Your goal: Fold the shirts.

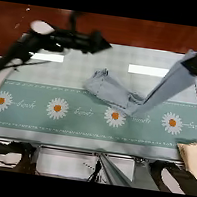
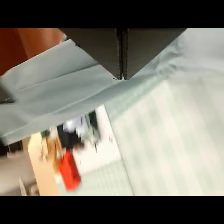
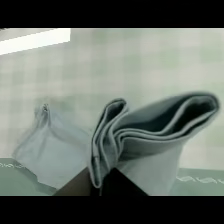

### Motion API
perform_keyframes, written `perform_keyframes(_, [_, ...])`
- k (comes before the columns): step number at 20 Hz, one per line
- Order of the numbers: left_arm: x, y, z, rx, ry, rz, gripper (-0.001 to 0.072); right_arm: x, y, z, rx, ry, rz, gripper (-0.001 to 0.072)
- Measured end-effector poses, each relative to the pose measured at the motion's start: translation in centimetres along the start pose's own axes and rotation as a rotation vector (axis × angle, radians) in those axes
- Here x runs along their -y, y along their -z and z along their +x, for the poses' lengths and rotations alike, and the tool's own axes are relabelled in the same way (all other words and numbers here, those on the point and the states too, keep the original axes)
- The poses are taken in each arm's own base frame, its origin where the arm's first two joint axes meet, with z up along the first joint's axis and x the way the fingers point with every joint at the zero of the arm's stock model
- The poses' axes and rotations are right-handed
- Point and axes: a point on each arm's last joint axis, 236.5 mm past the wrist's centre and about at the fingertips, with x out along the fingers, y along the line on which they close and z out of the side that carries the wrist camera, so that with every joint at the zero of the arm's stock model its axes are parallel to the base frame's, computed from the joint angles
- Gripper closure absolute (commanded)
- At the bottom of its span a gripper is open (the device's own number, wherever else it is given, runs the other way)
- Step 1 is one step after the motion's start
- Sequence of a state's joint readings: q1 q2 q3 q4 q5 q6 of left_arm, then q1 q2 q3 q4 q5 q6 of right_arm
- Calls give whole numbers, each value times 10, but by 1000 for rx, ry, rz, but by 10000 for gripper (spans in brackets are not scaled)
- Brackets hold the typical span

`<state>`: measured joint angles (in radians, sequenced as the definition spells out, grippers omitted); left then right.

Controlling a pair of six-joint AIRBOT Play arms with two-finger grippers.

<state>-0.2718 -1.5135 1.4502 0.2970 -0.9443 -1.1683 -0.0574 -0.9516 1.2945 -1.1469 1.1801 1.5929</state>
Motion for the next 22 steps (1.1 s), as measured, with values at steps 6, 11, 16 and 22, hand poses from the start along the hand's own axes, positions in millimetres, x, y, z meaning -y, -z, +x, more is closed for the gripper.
perform_keyframes(6, [19, -59, -147, 180, -111, 158, 682, -84, 27, 113, -92, -154, -63, 678])
perform_keyframes(11, [42, -44, -215, 183, -184, 248, 681, -144, 82, 200, -161, -226, -83, 676])
perform_keyframes(16, [66, -23, -234, 155, -199, 307, 681, -180, 139, 251, -238, -272, -33, 274])
perform_keyframes(22, [55, -16, -241, 128, -267, 326, 680, -148, 120, 236, -245, -213, -67, 274])
